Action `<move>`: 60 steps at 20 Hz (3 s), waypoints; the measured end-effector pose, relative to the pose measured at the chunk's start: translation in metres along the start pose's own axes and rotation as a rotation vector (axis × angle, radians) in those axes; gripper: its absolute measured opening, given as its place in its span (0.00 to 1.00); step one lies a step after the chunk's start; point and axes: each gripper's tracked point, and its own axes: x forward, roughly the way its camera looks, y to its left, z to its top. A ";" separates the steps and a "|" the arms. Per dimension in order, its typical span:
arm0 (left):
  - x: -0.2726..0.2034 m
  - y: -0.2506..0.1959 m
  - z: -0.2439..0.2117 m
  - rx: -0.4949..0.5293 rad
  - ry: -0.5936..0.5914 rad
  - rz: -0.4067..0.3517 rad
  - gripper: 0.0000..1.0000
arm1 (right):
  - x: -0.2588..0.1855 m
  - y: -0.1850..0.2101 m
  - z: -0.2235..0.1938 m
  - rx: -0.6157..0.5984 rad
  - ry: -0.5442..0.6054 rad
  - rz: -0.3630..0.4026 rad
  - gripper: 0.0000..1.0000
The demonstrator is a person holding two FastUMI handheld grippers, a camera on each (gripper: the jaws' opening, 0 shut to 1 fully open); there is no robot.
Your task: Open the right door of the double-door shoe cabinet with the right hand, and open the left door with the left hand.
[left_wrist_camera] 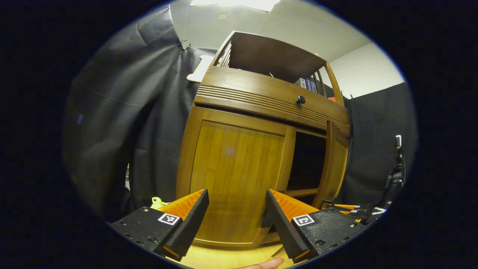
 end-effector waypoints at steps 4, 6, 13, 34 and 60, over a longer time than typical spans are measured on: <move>0.002 -0.018 -0.007 0.039 0.012 -0.038 0.94 | -0.014 -0.008 0.000 0.009 0.006 0.020 0.22; 0.001 -0.030 -0.011 0.040 0.024 -0.072 0.94 | -0.023 -0.011 0.000 0.006 0.007 0.029 0.22; -0.001 -0.048 -0.021 0.043 0.045 -0.105 0.94 | -0.048 -0.013 0.005 0.011 0.014 0.024 0.22; -0.021 -0.093 -0.027 0.082 0.041 -0.229 0.94 | -0.127 -0.117 0.008 -0.022 0.014 -0.307 0.11; 0.011 -0.114 -0.074 0.131 0.130 -0.180 0.94 | -0.154 -0.193 0.014 -0.004 0.007 -0.266 0.02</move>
